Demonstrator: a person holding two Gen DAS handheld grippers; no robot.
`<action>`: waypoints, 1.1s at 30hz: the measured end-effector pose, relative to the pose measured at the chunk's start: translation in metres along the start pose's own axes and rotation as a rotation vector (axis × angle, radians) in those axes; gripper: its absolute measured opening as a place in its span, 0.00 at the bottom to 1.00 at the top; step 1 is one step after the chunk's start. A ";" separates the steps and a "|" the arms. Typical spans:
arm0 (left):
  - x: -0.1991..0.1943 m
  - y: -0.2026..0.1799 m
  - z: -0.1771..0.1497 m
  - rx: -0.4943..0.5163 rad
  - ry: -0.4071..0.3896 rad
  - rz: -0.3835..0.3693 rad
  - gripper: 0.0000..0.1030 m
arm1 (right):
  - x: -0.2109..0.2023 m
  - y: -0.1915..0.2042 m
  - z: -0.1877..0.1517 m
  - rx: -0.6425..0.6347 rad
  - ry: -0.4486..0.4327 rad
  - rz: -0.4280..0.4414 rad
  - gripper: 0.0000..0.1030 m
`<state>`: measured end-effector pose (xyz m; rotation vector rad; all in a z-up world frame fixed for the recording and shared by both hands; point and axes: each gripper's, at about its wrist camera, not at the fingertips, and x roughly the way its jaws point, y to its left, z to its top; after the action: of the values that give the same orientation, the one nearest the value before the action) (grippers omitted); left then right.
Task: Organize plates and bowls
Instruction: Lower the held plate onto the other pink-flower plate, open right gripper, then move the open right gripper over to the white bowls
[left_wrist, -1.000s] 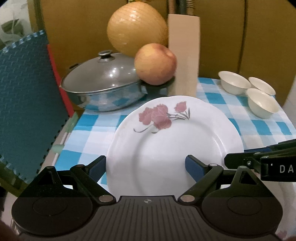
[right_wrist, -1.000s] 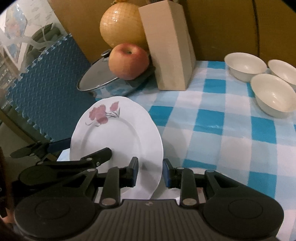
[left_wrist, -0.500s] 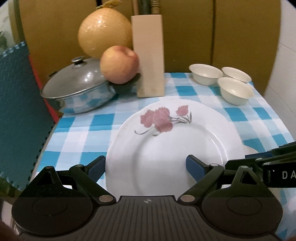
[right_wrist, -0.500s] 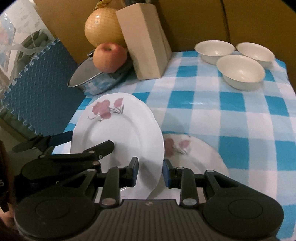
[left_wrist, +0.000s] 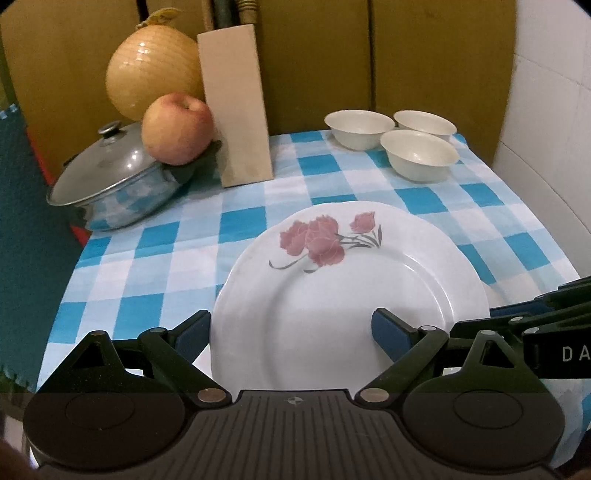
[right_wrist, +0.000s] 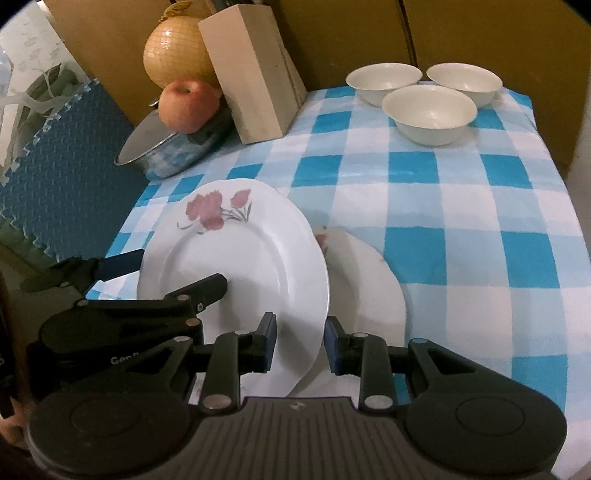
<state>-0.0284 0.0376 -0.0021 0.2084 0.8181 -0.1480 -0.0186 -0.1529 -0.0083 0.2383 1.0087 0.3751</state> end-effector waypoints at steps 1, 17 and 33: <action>0.000 -0.002 0.000 0.005 0.001 -0.002 0.92 | 0.000 -0.001 -0.001 0.004 0.001 -0.001 0.23; -0.002 -0.039 -0.003 0.151 -0.013 -0.039 0.84 | -0.021 -0.012 0.004 0.016 -0.101 -0.029 0.22; 0.004 -0.038 0.003 0.144 -0.003 -0.036 0.85 | -0.023 -0.035 0.021 0.098 -0.114 -0.025 0.22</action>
<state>-0.0315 0.0003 -0.0082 0.3286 0.8087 -0.2418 -0.0044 -0.1948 0.0074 0.3320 0.9179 0.2867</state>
